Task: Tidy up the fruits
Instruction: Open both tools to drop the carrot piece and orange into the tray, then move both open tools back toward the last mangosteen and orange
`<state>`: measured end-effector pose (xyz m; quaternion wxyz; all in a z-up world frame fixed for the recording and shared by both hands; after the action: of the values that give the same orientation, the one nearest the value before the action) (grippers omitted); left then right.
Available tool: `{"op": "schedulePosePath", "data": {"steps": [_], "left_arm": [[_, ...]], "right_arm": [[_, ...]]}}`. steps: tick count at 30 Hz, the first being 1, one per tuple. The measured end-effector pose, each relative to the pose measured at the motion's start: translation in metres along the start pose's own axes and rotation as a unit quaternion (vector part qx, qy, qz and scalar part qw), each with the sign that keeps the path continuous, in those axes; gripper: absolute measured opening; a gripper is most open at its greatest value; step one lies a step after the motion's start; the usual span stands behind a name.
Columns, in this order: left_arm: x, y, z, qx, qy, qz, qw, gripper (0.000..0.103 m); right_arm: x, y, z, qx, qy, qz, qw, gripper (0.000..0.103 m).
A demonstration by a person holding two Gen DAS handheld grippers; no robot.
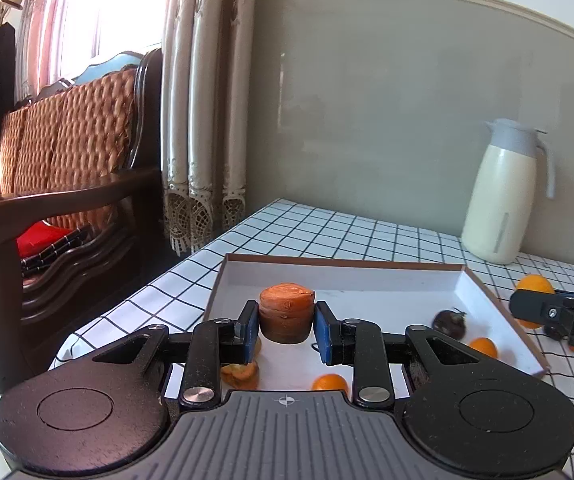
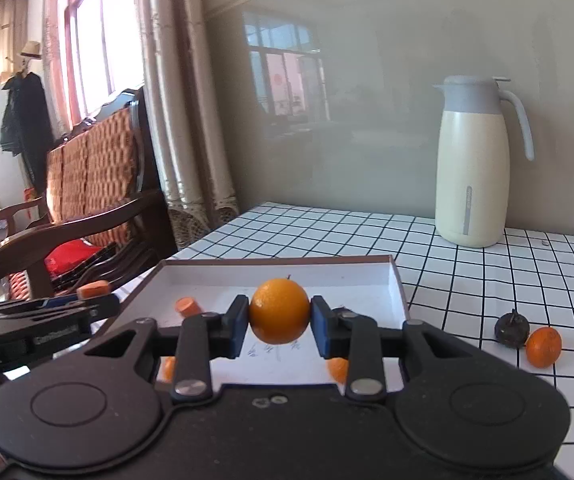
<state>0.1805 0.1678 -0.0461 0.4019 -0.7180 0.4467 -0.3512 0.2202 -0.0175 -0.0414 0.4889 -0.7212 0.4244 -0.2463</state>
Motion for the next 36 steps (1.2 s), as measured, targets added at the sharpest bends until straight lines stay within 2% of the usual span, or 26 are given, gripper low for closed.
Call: {"op": "schedulePosePath", "data": {"steps": [12,27,28,29,30,31,32,33,34,36], "left_arm": [[-0.008,-0.002,0.048,-0.02,-0.022,-0.002,0.9996,0.03],[-0.007,0.004,0.081,-0.032,-0.035,-0.01,0.9988,0.03],[-0.008,0.004,0.083,-0.031,-0.036,-0.014,0.9988,0.03],[-0.009,0.004,0.085,-0.033,-0.04,-0.014,0.9986,0.031],[-0.008,0.003,0.086,-0.037,-0.042,-0.013,0.9984,0.046],[-0.007,0.002,0.087,-0.034,-0.044,-0.012,0.9984,0.069],[-0.007,0.001,0.084,-0.024,-0.056,-0.013,0.998,0.101],[-0.007,-0.001,0.078,0.001,-0.069,-0.015,0.9975,0.103],[-0.006,-0.003,0.074,0.018,-0.064,-0.012,0.9977,0.103],[-0.003,-0.007,0.072,0.031,-0.067,-0.005,0.9972,0.103]], "right_arm": [[0.023,0.0,0.054,-0.021,0.023,0.008,0.999,0.025],[0.038,0.01,0.077,-0.031,0.047,0.02,0.998,0.025],[0.039,0.009,0.079,-0.032,0.05,0.019,0.998,0.028],[0.04,0.008,0.08,-0.033,0.053,0.02,0.998,0.035],[0.041,0.007,0.08,-0.031,0.058,0.028,0.997,0.068],[0.043,0.006,0.074,-0.012,0.067,0.036,0.997,0.088],[0.044,0.005,0.065,0.018,0.083,0.038,0.996,0.087],[0.044,0.003,0.061,0.029,0.09,0.035,0.995,0.088],[0.045,0.002,0.057,0.036,0.091,0.035,0.995,0.088],[0.049,0.0,0.053,0.042,0.084,0.047,0.994,0.089]]}}
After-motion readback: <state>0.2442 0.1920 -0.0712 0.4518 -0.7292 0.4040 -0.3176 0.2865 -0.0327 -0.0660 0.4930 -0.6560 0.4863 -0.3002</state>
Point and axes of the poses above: each gripper's, at about its wrist camera, not at the fingertips, and z roughly the way its jaws point, x to its right, y to its underside, the point moved 2 cm from there along z, roughly the way its jaws point, and after that the axes turned 9 degrees about -z, right-handed, at the moved point
